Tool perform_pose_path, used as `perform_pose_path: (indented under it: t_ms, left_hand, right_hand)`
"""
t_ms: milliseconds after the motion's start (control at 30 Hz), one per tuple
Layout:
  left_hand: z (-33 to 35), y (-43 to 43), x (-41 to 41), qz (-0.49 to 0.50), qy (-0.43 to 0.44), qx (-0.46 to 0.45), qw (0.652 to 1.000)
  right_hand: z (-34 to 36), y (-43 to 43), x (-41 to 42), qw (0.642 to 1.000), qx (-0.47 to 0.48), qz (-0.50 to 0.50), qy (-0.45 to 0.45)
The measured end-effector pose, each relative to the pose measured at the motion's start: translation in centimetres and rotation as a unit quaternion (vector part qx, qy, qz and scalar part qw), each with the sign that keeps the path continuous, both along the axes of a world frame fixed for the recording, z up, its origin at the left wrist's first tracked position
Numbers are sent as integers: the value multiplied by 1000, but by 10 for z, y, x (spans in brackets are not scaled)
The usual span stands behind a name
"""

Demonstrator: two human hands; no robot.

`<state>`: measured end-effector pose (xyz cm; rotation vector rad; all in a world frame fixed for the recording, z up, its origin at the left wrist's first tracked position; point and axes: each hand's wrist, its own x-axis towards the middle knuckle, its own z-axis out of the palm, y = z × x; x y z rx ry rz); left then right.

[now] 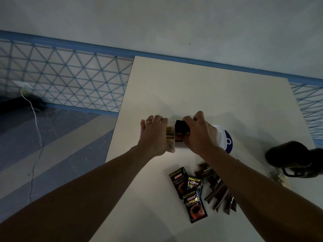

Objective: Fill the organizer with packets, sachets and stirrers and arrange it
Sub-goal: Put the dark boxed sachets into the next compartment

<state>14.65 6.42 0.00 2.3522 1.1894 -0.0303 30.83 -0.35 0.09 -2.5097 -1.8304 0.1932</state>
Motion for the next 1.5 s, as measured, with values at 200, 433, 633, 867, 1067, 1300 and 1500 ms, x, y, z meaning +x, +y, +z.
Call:
perform_pose_path:
  t_ms: [200,433,633,867,1067,1300,1500]
  left_hand:
    - [1,0,-1,-5,-3,1,1000]
    - [0,0,-1,-5,8,5,1000]
    - [2,-1,0,-2,12,-4,1000]
    - [7,0,0,-7,25,-8,1000]
    - [24,-3,-2,8,-54,-38,998]
    - [37,-37,3,66,-222,-20,973]
    - [24,-78,-3,43,-195,-80,977]
  right_hand:
    - [10,8,11,997,14,-35,70]
    - [12,5,10,990,72,-22,118]
    - [8,4,14,978,116,-8,175]
    - [10,1,17,974,127,-5,188]
    - [23,-19,18,974,140,-4,177]
    - [28,-76,4,966,58,-3,251]
    - [13,-131,-11,960,-32,-30,276]
